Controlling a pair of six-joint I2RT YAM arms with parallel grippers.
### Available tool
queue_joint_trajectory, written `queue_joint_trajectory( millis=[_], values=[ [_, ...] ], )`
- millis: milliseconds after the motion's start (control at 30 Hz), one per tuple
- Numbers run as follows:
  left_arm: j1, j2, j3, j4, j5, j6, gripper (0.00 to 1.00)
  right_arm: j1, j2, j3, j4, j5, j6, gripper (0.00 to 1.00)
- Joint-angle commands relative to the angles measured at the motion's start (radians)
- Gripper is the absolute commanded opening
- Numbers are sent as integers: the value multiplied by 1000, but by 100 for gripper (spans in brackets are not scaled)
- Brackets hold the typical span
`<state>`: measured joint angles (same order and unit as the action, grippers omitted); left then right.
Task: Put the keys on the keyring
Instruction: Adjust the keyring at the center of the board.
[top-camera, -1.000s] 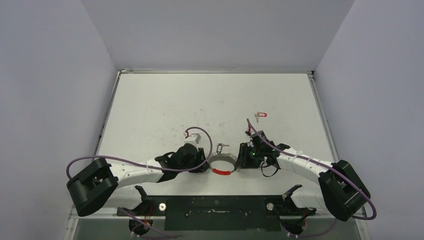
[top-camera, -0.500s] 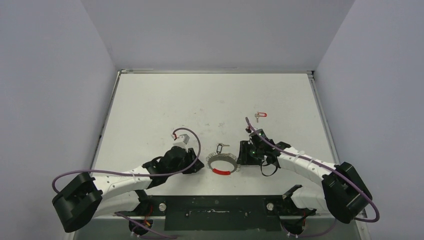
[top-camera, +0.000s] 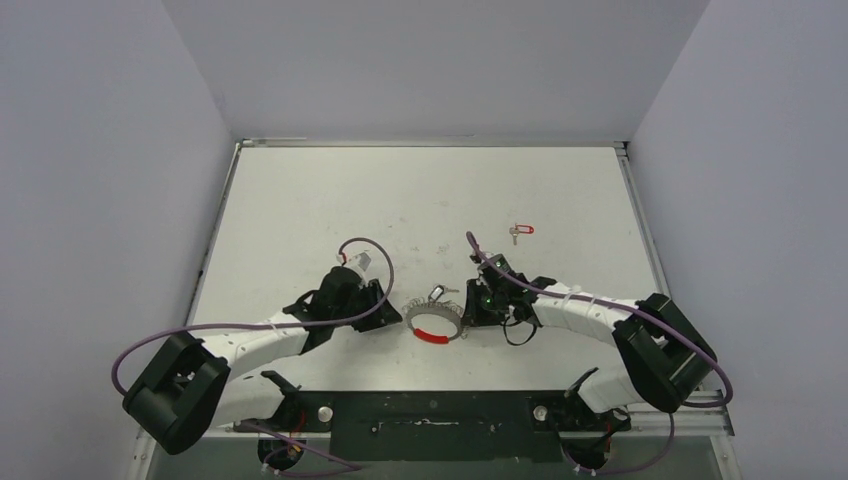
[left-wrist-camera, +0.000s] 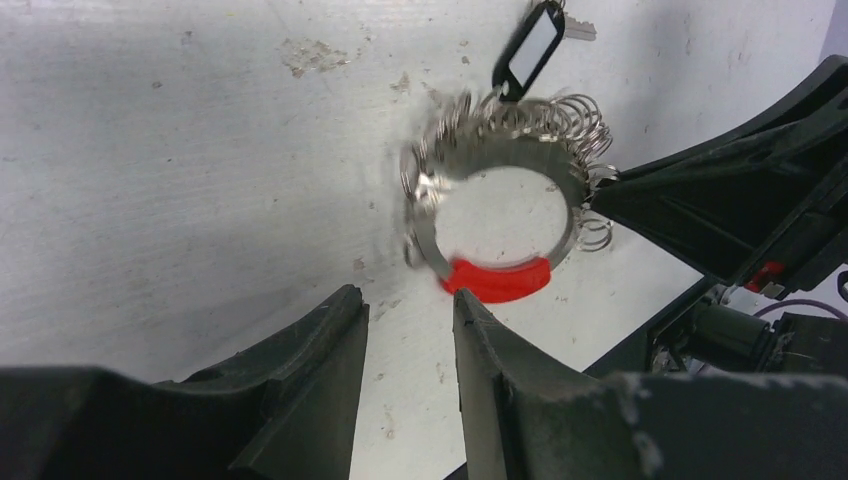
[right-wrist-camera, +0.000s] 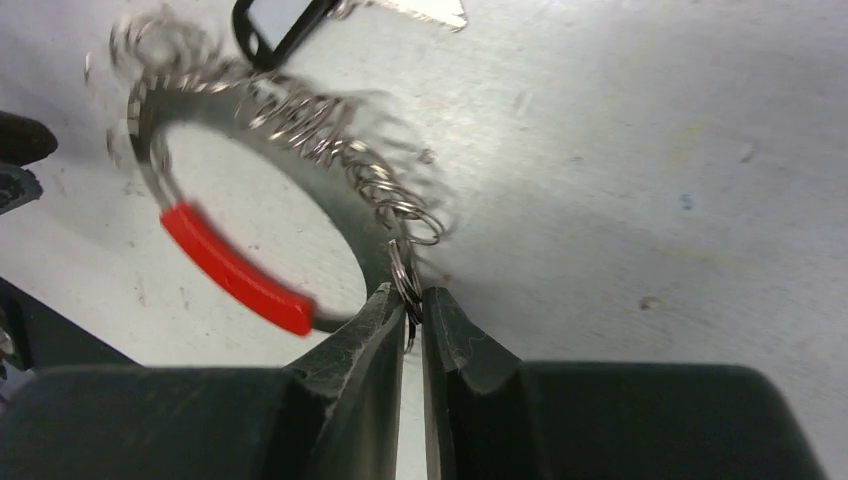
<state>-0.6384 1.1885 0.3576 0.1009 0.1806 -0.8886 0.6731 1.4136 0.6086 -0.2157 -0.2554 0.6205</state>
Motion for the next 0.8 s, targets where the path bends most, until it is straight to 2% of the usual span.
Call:
queue_joint_trajectory(
  millis=[0,167,267,300,367,533,633,767],
  values=[
    [6,37,84,-104,25,84,36,57,10,22,33,-8,43,10],
    [7,49,71,-137,29,91,36,142,-45,-59,69,-48,147,12],
    [5,51,62,-138,23,94,36,149,-106,-91,83,-44,188,37],
    [5,52,61,-141,22,97,36,148,-129,-91,67,-26,184,50],
    [5,56,64,-142,23,102,37,141,-175,-77,20,30,161,62],
    [6,92,86,-115,43,100,37,63,-213,-46,2,53,99,63],
    [7,130,89,-37,70,78,37,-2,-160,-35,45,-20,76,57],
    [7,190,97,40,96,50,33,-3,-77,-23,93,-69,62,47]
  ],
)
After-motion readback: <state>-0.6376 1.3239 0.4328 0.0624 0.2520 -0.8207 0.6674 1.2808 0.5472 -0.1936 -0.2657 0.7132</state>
